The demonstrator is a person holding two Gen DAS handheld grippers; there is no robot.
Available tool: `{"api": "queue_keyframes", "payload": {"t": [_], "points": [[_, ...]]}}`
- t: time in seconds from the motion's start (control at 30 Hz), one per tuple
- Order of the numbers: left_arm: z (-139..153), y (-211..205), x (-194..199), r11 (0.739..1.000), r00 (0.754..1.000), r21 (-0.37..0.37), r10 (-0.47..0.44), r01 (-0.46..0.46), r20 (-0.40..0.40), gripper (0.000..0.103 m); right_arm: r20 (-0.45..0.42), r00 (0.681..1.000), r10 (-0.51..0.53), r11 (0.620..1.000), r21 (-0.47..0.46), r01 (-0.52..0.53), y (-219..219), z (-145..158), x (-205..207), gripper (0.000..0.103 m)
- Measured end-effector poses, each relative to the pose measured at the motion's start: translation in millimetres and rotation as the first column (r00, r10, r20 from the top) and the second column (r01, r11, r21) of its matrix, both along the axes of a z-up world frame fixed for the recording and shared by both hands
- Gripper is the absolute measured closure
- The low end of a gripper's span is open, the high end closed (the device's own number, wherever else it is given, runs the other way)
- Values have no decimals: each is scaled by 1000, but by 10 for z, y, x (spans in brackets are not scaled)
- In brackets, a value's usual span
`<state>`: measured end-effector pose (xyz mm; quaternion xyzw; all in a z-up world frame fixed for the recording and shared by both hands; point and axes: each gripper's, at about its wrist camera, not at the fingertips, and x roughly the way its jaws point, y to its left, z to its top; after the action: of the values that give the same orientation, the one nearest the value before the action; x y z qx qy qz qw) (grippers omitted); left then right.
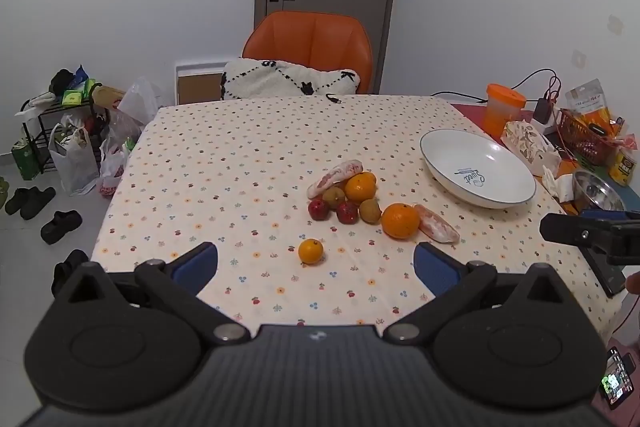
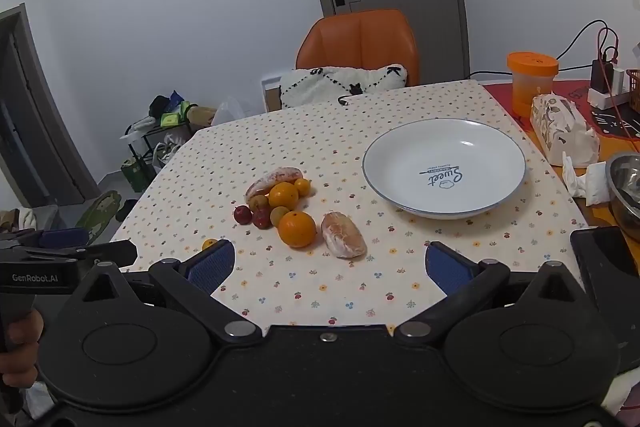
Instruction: Organize fruits
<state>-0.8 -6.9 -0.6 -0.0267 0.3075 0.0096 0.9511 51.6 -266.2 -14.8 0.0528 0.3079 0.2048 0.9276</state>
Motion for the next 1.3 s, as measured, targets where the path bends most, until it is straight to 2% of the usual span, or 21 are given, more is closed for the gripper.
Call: {"api": "queue_keyframes", "payload": {"t": [0.33,1.3], "points": [[-37,41,26,999,1000,-47,-13,13,-4,0,-10,1000,-11,1000,-26,10,8,-68,50,0],[-52,18,21,999,1000,-41,-13,13,-4,0,9,1000,-27,999,-43,28,6,-58,40,0]]}}
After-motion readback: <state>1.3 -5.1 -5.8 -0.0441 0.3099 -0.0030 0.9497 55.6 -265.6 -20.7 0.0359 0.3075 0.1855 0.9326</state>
